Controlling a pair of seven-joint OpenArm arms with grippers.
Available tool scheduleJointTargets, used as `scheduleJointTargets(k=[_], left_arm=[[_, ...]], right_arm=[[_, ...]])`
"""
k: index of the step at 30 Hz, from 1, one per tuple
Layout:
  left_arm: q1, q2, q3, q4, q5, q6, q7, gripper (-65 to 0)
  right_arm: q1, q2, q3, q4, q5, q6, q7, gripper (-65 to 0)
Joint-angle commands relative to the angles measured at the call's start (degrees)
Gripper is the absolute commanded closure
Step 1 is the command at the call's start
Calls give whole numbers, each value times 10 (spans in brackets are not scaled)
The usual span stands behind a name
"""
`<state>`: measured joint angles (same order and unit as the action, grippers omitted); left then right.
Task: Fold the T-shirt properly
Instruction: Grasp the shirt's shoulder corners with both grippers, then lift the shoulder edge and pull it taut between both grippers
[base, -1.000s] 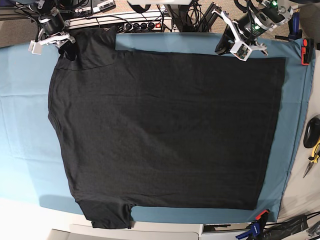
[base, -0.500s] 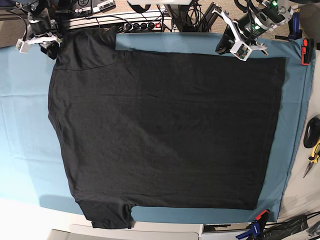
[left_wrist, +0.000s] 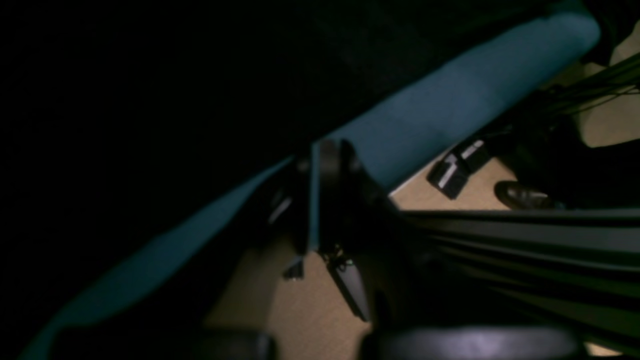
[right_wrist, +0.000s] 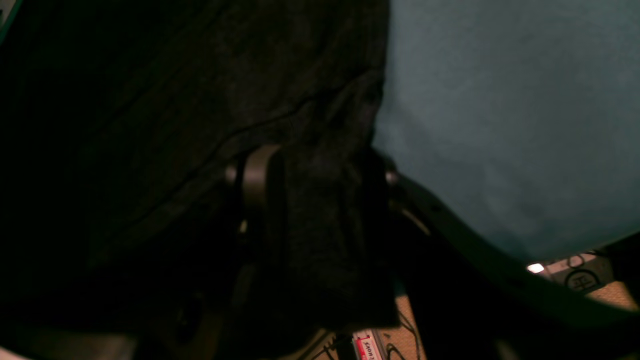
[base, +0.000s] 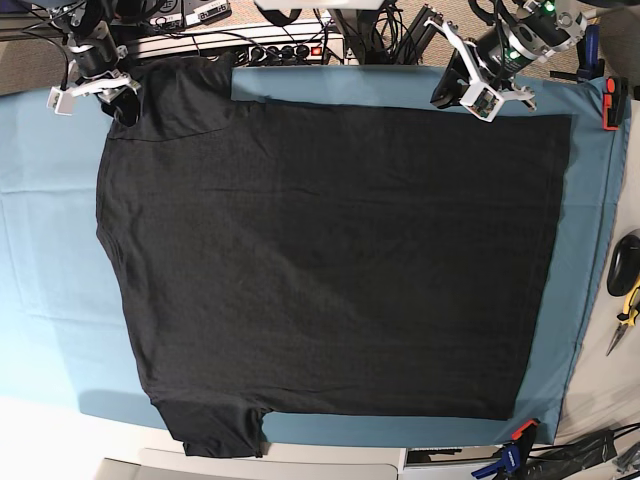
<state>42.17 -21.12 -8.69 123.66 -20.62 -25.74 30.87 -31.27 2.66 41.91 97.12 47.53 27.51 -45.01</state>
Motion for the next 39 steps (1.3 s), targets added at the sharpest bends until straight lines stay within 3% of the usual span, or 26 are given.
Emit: scheduleJointTargets(k=[1,6,9,17,19,23,27,32,39], left_arm=[[3,-3,-2,10,-6,-2,-11,-42],[3,-3,-2,10,9,1,-11,-42],[1,-3,-2,10,20,27,-13,-57],[-5,-3,-2,10,37,70,-13,-151],[-5,-3,-2,10,57,105,-13,-195],[-6,-3,-6,10,96,211,-12,-291],[-27,-3,-51,-2,107,249,6,-311],[-66,-3,-153,-82,2,235,24,-311],[-139,-3,-274,-254,-220,94,105,-311]], right_arm=[[-12,-3,-2,-4,-28,-7,-51,-262],[-27,-3,-2,-4,-19,-7,-67,-262],[-32,-3,-2,-4,-15,-6,-68,-246],[-32,-3,-2,-4,-15,-5,-73,-22],[-32,-3,-2,-4,-15,-1,-73,0],[-32,-3,-2,-4,-15,11,-72,0],[-32,-3,-2,-4,-15,18,-72,0],[-32,-3,-2,-4,-15,18,-72,0],[-32,-3,-2,-4,-15,18,-72,0]])
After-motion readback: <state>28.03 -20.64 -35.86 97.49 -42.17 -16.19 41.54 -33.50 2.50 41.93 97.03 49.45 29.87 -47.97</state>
